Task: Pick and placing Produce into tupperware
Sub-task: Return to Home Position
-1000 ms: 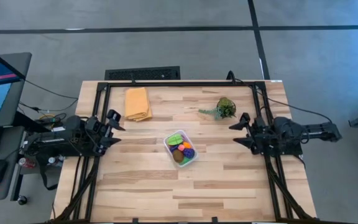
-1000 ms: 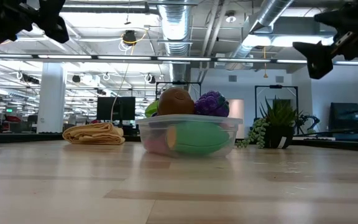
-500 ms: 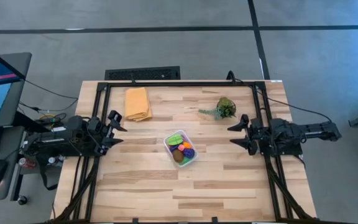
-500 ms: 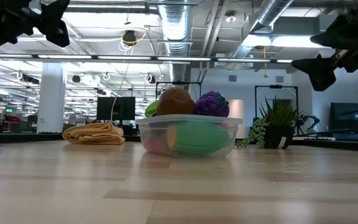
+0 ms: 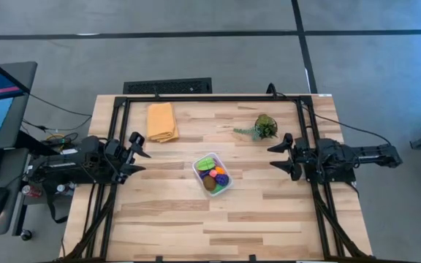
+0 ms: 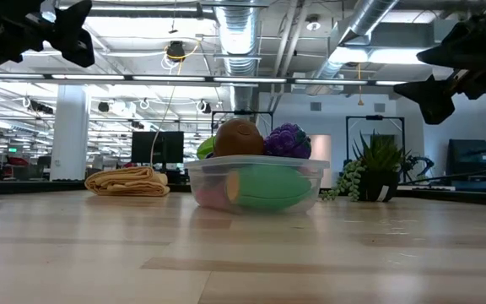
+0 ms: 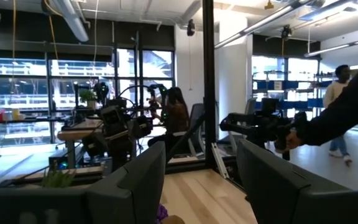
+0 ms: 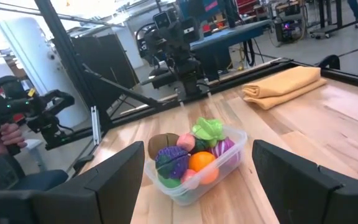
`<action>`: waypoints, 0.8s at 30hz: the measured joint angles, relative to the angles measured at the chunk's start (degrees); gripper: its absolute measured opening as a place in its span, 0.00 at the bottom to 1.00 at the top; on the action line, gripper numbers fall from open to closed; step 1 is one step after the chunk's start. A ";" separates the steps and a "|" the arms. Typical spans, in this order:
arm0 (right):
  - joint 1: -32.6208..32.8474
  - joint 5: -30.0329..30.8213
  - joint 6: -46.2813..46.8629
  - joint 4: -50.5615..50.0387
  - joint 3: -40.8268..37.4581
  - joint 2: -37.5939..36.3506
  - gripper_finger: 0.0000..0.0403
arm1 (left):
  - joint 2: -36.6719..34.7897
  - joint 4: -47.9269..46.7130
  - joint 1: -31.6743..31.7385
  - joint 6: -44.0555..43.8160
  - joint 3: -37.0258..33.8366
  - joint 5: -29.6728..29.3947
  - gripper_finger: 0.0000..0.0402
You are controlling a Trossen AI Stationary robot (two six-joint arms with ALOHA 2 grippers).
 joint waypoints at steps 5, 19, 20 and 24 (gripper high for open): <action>0.00 0.00 0.04 0.04 0.00 0.00 0.80 | 0.00 0.04 -0.90 1.11 0.00 -2.13 0.47; 0.00 -0.11 1.09 -0.07 0.00 0.00 0.80 | 0.02 -7.53 -9.40 7.58 0.00 -19.79 0.47; 0.00 -0.19 1.09 -0.10 0.00 0.00 0.80 | 0.02 -8.09 -9.57 7.59 0.00 -20.06 0.47; 0.00 -0.23 1.09 -0.13 0.00 0.00 0.80 | 0.00 -10.57 -9.66 7.51 0.00 -19.82 0.47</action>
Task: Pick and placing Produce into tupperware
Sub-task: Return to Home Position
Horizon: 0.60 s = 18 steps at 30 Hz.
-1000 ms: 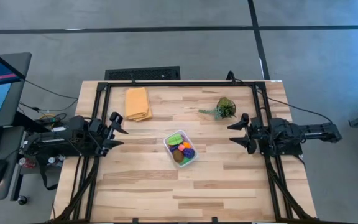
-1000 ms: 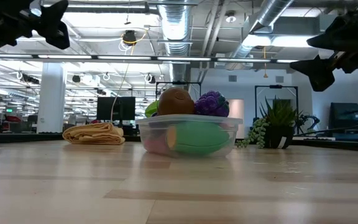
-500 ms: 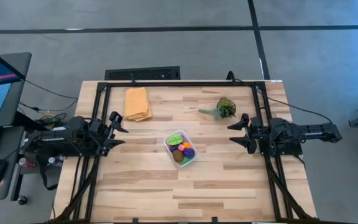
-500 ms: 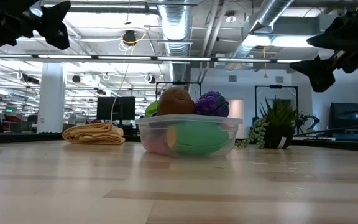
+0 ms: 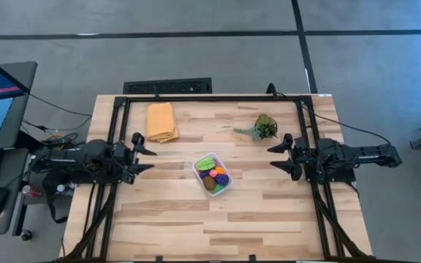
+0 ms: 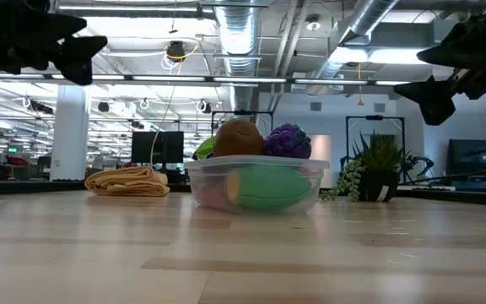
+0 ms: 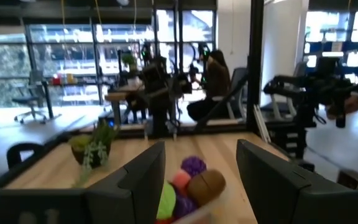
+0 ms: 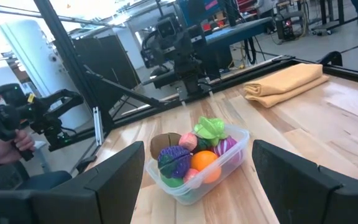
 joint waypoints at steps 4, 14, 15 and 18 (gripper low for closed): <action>0.00 0.01 0.00 -0.02 0.00 0.00 0.80 | 0.00 -3.50 0.00 -1.06 0.00 0.71 0.47; 0.00 0.01 0.00 -0.05 0.00 0.00 0.80 | 0.04 -6.59 0.00 0.71 0.00 1.17 0.47; 0.00 0.01 0.00 -0.07 0.00 0.00 0.80 | 0.04 -6.69 0.00 1.06 0.00 0.78 0.47; 0.00 0.01 0.00 -0.07 0.00 0.01 0.80 | 0.40 -6.89 0.00 1.90 0.00 -0.56 0.47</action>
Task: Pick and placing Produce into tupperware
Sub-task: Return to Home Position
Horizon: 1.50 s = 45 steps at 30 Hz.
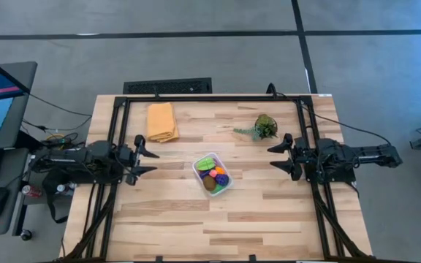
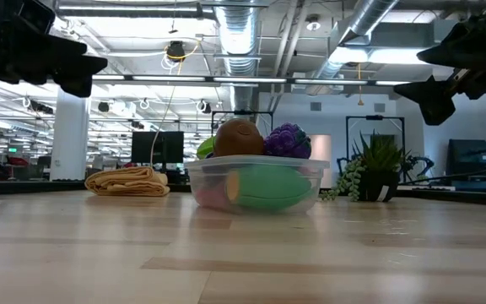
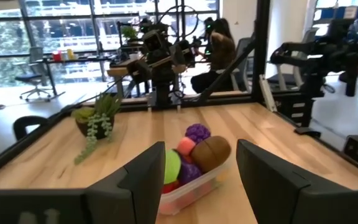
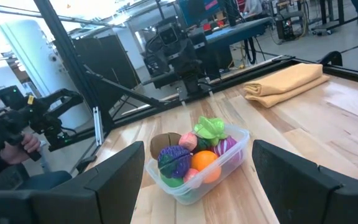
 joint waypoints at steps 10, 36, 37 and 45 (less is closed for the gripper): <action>0.00 -0.01 0.00 -0.02 0.00 -0.01 0.80 | 0.60 -0.53 0.00 -0.95 0.00 -2.83 0.47; 0.00 0.00 0.00 -0.02 0.00 0.01 0.80 | 0.60 -0.55 0.00 -2.33 0.00 -2.83 0.47; 0.00 0.00 0.00 -0.02 0.00 0.01 0.80 | 0.60 -0.55 0.00 -2.09 0.00 -2.83 0.47; 0.00 0.00 0.00 -0.02 0.00 0.00 0.80 | 0.60 -0.55 0.00 -2.67 0.00 -2.83 0.47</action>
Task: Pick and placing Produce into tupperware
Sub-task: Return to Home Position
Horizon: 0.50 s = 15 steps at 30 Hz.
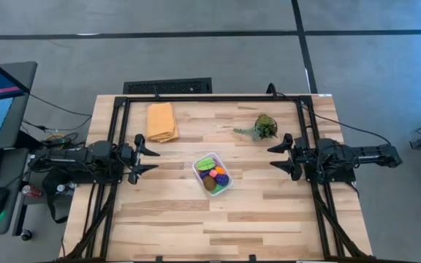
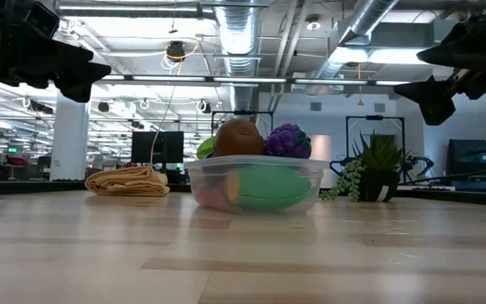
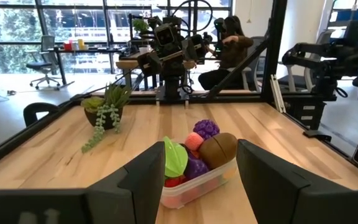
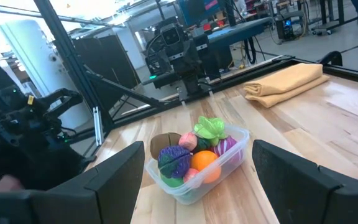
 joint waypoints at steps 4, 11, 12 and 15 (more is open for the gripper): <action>0.00 0.00 0.00 0.00 0.00 0.01 0.80 | 0.00 0.00 0.00 0.70 0.00 0.00 0.47; 0.00 0.00 0.00 0.00 0.00 0.00 0.80 | 0.00 0.00 0.00 0.24 0.00 0.00 0.47; 0.00 0.00 0.00 0.00 0.00 0.01 0.80 | 0.00 0.00 0.00 0.53 0.00 0.00 0.47; 0.01 0.00 0.00 -0.02 0.00 0.00 0.80 | 0.00 0.00 0.00 0.49 0.00 0.00 0.47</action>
